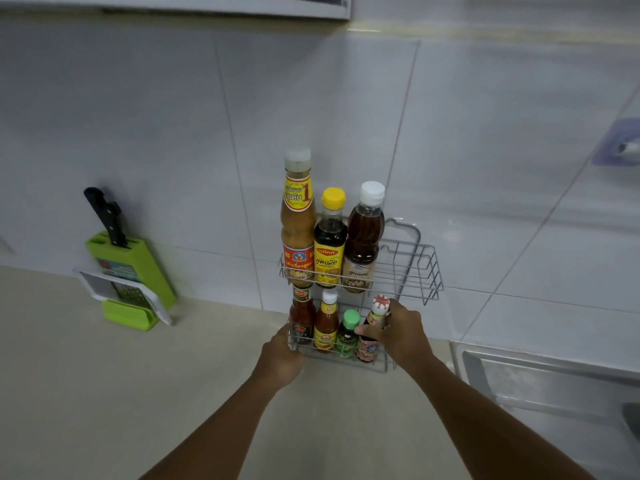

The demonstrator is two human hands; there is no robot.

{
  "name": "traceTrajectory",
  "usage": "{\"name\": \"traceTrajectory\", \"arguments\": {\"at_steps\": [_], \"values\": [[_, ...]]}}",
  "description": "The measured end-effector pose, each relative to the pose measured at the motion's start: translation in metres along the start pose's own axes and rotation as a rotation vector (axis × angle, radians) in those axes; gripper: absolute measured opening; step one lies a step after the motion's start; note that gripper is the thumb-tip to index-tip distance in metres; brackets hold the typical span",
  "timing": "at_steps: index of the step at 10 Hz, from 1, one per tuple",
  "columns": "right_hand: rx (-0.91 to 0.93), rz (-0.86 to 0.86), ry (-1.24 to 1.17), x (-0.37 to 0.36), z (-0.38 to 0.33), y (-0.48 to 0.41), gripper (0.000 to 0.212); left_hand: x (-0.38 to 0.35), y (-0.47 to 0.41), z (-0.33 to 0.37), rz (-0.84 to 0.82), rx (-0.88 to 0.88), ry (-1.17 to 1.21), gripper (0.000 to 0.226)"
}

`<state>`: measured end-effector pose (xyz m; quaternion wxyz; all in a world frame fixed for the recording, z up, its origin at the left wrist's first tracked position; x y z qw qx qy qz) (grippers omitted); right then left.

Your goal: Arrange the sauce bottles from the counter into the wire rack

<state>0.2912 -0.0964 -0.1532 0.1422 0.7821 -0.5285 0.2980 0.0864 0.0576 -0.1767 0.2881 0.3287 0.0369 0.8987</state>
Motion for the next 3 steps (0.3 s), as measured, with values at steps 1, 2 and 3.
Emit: {"name": "traceTrajectory", "arguments": {"at_steps": [1,2,3], "values": [[-0.006,-0.038,0.006,-0.001,0.002,0.001,0.057,-0.001,0.004,0.000,-0.036,-0.003,-0.037,0.068],[-0.005,-0.057,0.088,0.002,0.006,0.011,0.056,0.001,0.011,-0.001,-0.091,-0.048,-0.133,0.066],[-0.019,-0.040,0.109,0.010,0.002,0.024,0.039,0.011,0.024,0.008,-0.119,-0.094,-0.183,0.062]]}}
Point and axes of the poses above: each hand's wrist, its own y-axis away from the middle knuckle, its own x-axis out of the back of the hand, z = x × y, the point moved 10 cm from there along -y, towards the middle knuckle, and after that the axes turned 14 degrees about z, right-handed, at the moved point
